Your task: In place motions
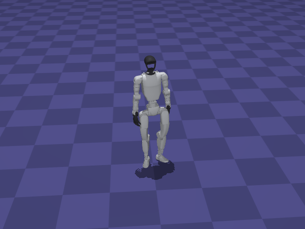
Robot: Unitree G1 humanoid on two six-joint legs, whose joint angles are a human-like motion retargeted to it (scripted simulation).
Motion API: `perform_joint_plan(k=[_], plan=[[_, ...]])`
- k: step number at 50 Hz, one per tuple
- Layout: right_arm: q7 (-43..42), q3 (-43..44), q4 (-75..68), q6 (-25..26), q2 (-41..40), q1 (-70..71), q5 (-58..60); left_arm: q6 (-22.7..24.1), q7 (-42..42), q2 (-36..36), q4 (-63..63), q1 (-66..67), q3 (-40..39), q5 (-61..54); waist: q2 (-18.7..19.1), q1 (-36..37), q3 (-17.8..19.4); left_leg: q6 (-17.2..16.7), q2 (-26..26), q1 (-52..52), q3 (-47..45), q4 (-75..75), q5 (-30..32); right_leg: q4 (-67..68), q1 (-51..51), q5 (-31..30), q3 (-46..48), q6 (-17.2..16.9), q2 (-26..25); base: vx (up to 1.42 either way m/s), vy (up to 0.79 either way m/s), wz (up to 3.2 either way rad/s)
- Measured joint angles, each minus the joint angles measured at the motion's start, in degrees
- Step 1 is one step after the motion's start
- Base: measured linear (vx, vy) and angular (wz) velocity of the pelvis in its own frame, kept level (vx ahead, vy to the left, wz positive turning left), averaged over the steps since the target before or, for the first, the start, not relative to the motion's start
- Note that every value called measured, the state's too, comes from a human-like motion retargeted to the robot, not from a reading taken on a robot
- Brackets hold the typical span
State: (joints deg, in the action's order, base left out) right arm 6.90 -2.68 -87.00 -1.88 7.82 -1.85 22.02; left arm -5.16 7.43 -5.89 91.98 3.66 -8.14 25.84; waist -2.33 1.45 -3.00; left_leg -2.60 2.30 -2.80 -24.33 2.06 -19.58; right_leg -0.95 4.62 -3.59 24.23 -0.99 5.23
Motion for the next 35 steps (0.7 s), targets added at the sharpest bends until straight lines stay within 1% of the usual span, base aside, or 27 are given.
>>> perform_joint_plan(k=[5, 9, 13, 17, 21, 24, 27, 31, 35], plan=[[-1.13, 3.62, -2.70, -0.21, 1.67, -2.06, 1.84, 0.50, 2.14, -1.15, -3.95, -5.04, 0.77, -1.19, -0.42, -0.32, 0.25, 0.06, -0.11, 0.36, 0.27, 0.13, 0.02, -0.09, 0.11, 0.01, 0.39, -0.16, 0.06, 0.00, 0.00, 0.00], [-2.02, 7.15, -6.88, 0.92, 3.82, -5.05, 1.13, 1.08, 4.61, -0.68, -12.79, -9.46, 1.70, -3.12, -0.85, 0.05, 0.72, 0.13, 0.09, 0.74, 1.37, 0.41, -0.01, -0.40, 0.72, 0.04, 1.52, -0.43, 0.37, 0.01, -0.01, 0.25], [-3.03, 10.13, -10.25, 2.61, 5.45, -8.57, -0.96, 2.92, 7.21, -0.59, -22.69, -13.36, 3.90, -4.88, -1.12, 0.34, 1.28, 0.12, 0.26, 1.07, 2.74, 0.74, 0.07, -0.63, 1.53, 0.12, 2.63, -0.79, 0.57, 0.03, -0.01, 0.25], [-3.54, 11.30, -10.40, 4.71, 5.97, -11.37, -3.96, 4.69, 6.40, -1.99, -29.86, -16.36, 6.56, -5.08, -1.19, 0.32, 1.82, 0.20, 0.38, 1.30, 3.63, 0.82, 0.29, -0.83, 2.09, 0.13, 3.90, -1.13, 0.73, 0.00, 0.00, 0.17], [-4.33, 9.39, -10.40, 5.89, 5.12, -11.19, -6.33, 5.64, 4.31, -2.68, -32.44, -16.64, 7.43, -4.32, -1.10, 0.82, 1.87, 0.15, 0.26, 1.61, 3.93, 0.82, 0.52, -0.96, 2.12, 0.11, 4.70, -1.31, 0.79, 0.00, 0.00, 0.00], [-3.99, 5.67, -10.40, 7.32, 3.97, -8.51, -7.38, 6.02, 2.96, -1.67, -30.73, -14.75, 6.84, -4.63, -0.94, 1.77, 2.03, 0.12, 0.14, 1.52, 3.88, 0.86, 0.57, -1.04, 2.12, 0.07, 4.74, -1.28, 0.67, 0.00, 0.00, 0.00], [-2.73, 0.54, -10.40, 7.91, 2.57, -3.74, -7.27, 5.87, 1.92, 0.07, -25.02, -11.59, 5.65, -5.41, -0.66, 3.00, 2.22, 0.09, 0.06, 0.94, 3.52, 0.68, 0.62, -0.85, 2.07, 0.13, 4.27, -1.09, 0.47, 0.00, 0.00, 0.00], [-0.74, -6.62, -9.53, 4.77, 0.25, 5.99, -5.75, 4.16, 1.65, 0.46, -12.76, -6.05, 2.04, -3.56, -0.08, 3.96, 2.65, 0.04, -0.22, -0.34, 2.51, 0.15, 0.71, -0.52, 1.96, 0.28, 2.84, -0.72, -0.08, -0.01, -0.01, -0.22], [1.61, -11.99, 0.72, 1.98, -2.89, 12.99, -3.89, 0.65, -1.36, -0.84, 1.04, 0.85, -3.67, -0.87, 0.36, 4.02, 2.56, -0.20, -0.74, -1.21, 1.08, -0.41, 0.78, -0.30, 1.24, 0.43, 0.95, -0.38, -0.84, 0.01, -0.04, -0.29]])
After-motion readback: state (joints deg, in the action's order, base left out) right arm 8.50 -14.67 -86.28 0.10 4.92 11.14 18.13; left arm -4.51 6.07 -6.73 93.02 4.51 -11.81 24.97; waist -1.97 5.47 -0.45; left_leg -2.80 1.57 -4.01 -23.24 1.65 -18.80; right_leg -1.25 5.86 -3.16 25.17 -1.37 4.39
